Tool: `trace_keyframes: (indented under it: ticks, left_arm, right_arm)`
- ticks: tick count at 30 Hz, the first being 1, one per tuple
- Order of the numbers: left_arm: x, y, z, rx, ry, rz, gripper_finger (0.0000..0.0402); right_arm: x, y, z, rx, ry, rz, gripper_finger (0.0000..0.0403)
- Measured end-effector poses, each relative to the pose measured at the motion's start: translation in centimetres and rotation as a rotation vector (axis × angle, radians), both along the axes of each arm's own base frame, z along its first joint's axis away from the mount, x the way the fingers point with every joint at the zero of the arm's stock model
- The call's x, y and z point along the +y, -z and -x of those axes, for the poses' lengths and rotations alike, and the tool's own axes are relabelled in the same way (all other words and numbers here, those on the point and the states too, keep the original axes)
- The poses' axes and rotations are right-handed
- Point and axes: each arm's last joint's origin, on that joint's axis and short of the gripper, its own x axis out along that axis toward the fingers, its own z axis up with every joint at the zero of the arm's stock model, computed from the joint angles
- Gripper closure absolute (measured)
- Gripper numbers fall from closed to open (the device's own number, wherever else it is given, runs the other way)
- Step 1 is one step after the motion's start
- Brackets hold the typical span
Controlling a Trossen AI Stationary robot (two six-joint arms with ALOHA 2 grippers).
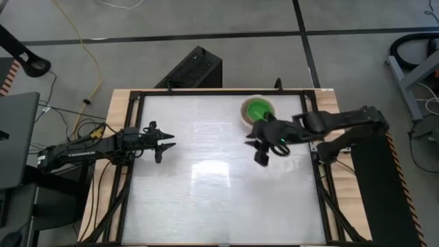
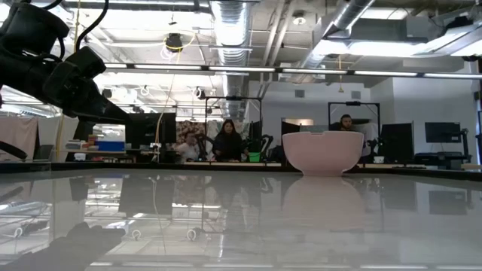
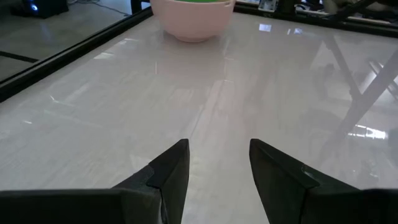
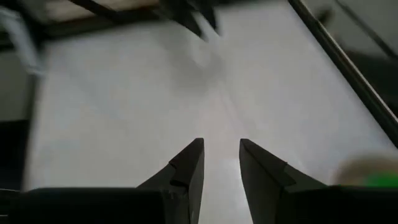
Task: Nest bowls inside each other
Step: Return to Home Position
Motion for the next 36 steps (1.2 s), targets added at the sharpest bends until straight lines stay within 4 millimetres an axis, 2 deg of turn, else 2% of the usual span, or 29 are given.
trace_keyframes:
  ticks: [3, 6, 8, 11, 17, 21, 24, 30, 36]
  left_arm:
    - [0.0, 0.0, 0.0, 0.001, 0.000, 0.000, 0.0244]
    - [0.0, 0.0, 0.0, 0.000, 0.001, 0.000, 0.0244]
    - [0.0, 0.0, 0.0, 0.001, 0.001, 0.000, 0.0244]
    - [0.0, 0.0, 0.0, 0.000, 0.001, 0.000, 0.0244]
    - [0.0, 0.0, 0.0, 0.001, 0.001, 0.000, 0.0244]
    - [0.0, 0.0, 0.0, 0.000, 0.001, 0.000, 0.0244]
    - [0.0, 0.0, 0.0, 0.001, 0.001, 0.000, 0.0244]
    - [0.0, 0.0, 0.0, 0.000, 0.000, 0.000, 0.0244]
    - [0.0, 0.0, 0.0, 0.000, 0.000, 0.000, 0.0244]
  right_arm:
    - [2.5, -0.2, 0.1, -0.109, -0.111, 0.039, 0.0282]
    - [4.3, 1.4, 0.3, -0.198, -0.218, 0.084, 0.0282]
    - [4.5, 2.9, 0.7, -0.253, -0.244, 0.099, 0.0282]
    - [3.5, 5.4, 1.6, -0.349, -0.219, 0.093, 0.0282]
    - [0.1, 10.5, 3.6, -0.555, -0.214, 0.004, 0.0282]
    - [-2.0, 14.2, 5.7, -0.552, -0.155, -0.060, 0.0282]
    - [-3.0, 16.1, 7.5, -0.566, -0.121, -0.113, 0.0282]
    - [-3.6, 18.2, 10.9, -0.661, -0.075, -0.146, 0.0282]
    - [-3.6, 19.2, 12.6, -0.690, -0.088, -0.156, 0.0282]
